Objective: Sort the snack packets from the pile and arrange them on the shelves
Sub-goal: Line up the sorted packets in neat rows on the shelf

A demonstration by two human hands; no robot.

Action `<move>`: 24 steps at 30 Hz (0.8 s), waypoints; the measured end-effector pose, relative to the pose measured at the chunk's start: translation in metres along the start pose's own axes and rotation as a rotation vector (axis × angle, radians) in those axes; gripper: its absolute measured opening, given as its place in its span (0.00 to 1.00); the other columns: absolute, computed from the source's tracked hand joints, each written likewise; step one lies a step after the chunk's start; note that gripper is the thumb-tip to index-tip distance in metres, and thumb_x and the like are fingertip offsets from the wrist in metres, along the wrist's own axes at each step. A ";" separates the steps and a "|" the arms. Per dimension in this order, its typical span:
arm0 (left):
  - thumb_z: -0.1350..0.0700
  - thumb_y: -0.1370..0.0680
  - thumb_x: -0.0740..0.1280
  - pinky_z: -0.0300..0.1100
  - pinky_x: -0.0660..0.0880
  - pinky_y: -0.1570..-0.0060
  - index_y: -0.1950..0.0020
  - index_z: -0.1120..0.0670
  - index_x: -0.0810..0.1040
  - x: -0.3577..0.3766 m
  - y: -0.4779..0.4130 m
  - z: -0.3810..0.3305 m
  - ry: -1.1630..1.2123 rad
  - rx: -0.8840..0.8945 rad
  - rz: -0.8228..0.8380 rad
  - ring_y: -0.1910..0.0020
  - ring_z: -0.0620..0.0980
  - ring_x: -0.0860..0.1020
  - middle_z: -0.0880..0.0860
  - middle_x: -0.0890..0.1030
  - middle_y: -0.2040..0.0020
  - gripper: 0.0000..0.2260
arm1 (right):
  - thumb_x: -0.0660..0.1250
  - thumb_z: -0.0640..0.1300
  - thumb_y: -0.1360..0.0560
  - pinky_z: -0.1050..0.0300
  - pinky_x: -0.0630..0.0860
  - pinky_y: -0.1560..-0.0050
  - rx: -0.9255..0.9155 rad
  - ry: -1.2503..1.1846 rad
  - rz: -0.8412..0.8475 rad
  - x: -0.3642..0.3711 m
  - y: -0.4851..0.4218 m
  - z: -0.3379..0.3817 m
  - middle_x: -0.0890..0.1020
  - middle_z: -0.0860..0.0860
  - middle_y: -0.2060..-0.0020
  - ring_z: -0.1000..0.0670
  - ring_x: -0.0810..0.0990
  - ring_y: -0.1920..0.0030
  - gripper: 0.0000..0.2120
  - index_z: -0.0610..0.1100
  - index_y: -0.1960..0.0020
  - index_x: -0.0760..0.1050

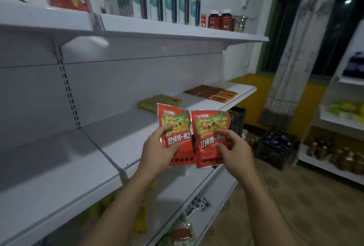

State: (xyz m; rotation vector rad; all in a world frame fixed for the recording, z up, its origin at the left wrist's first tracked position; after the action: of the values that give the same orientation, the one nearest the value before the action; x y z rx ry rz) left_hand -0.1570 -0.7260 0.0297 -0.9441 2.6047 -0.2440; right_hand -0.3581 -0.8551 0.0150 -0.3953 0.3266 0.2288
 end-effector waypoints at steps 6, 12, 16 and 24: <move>0.61 0.24 0.72 0.29 0.76 0.60 0.31 0.48 0.73 0.058 -0.044 0.005 0.003 -0.008 0.084 0.52 0.41 0.79 0.48 0.77 0.43 0.23 | 0.66 0.36 0.22 0.49 0.82 0.49 0.044 0.053 -0.054 -0.028 -0.041 -0.031 0.78 0.53 0.43 0.51 0.79 0.46 0.17 0.55 0.40 0.77; 0.63 0.20 0.65 0.30 0.75 0.65 0.29 0.48 0.70 0.112 -0.120 0.024 -0.042 -0.032 0.127 0.43 0.48 0.77 0.51 0.75 0.35 0.21 | 0.64 0.36 0.21 0.55 0.83 0.58 0.041 0.070 -0.053 -0.033 -0.127 -0.056 0.77 0.54 0.44 0.53 0.80 0.49 0.17 0.58 0.42 0.76; 0.66 0.19 0.63 0.30 0.74 0.69 0.30 0.49 0.70 0.140 -0.189 0.041 0.012 -0.121 0.113 0.52 0.44 0.79 0.51 0.76 0.40 0.20 | 0.64 0.36 0.20 0.66 0.77 0.68 0.064 0.100 -0.032 -0.018 -0.209 -0.075 0.77 0.52 0.45 0.58 0.79 0.55 0.16 0.55 0.40 0.76; 0.72 0.22 0.60 0.37 0.76 0.69 0.36 0.53 0.73 0.179 -0.300 0.078 0.071 -0.275 0.022 0.57 0.50 0.81 0.56 0.79 0.45 0.20 | 0.65 0.40 0.21 0.51 0.84 0.61 0.059 0.161 -0.005 0.013 -0.334 -0.110 0.77 0.55 0.51 0.54 0.82 0.56 0.09 0.53 0.49 0.79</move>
State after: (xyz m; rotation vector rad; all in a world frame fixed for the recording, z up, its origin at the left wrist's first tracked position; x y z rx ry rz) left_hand -0.0792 -1.0736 -0.0076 -1.0116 2.7601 0.0922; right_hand -0.2816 -1.1983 0.0273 -0.3574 0.4888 0.1821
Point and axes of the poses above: each hand's wrist, its own y-axis away from the middle knuckle, its own x-axis out of the palm, z = x × y, the point moved 9 cm from there along -y, towards the middle knuckle
